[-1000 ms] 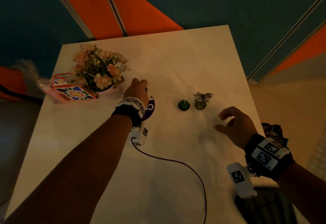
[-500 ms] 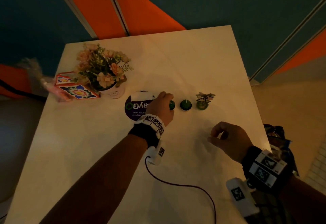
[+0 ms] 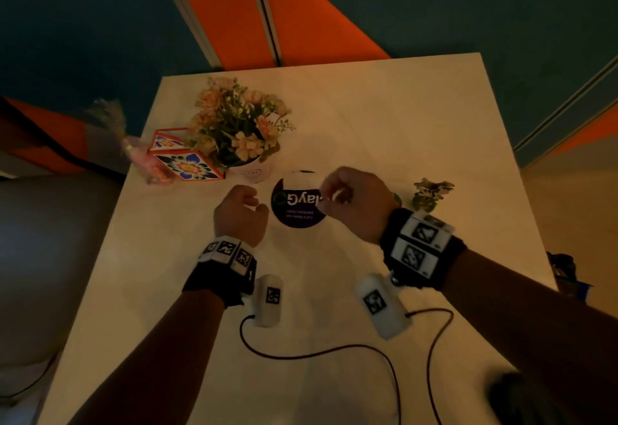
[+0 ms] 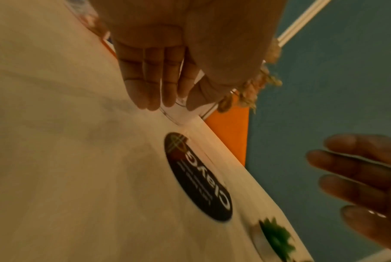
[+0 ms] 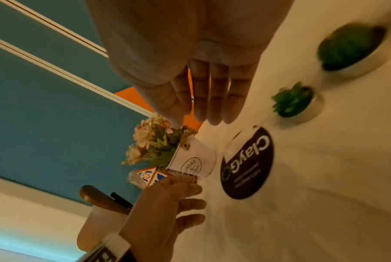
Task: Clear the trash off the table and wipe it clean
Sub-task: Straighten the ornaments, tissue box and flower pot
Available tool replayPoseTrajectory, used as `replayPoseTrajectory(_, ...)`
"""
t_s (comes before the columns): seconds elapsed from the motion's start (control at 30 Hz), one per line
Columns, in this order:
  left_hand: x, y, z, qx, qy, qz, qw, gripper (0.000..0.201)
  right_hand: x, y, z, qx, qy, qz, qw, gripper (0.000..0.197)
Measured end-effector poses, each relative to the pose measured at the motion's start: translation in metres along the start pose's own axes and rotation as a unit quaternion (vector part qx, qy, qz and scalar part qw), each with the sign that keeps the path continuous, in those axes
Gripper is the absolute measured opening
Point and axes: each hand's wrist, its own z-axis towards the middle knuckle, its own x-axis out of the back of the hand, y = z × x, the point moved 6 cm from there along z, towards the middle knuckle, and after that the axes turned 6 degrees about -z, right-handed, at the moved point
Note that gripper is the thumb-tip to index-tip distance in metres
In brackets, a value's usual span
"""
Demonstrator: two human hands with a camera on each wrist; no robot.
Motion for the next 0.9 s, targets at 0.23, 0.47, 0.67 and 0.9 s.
replayPoseTrajectory(0.23,0.015,-0.034,0.041,0.055,0.003,-0.116,0.992,0.058,-0.045,-0.014,0.066,-0.075,-0.06,0.008,0.995,0.057)
replayPoseTrajectory(0.47,0.015,-0.03,0.062,0.022,-0.022,-0.192,0.981,0.061,-0.071,-0.019,0.096,-0.127,-0.081,0.057,0.987,0.088)
replayPoseTrajectory(0.67,0.013,-0.014,0.072,-0.042,-0.046,-0.177,0.982,0.04,-0.081,-0.03,0.109,-0.134,-0.05,0.152,0.978,0.078)
replayPoseTrajectory(0.9,0.012,-0.009,0.075,-0.084,-0.033,-0.164,0.982,0.058,-0.086,-0.024,0.114,-0.144,-0.071,0.152,0.975,0.077)
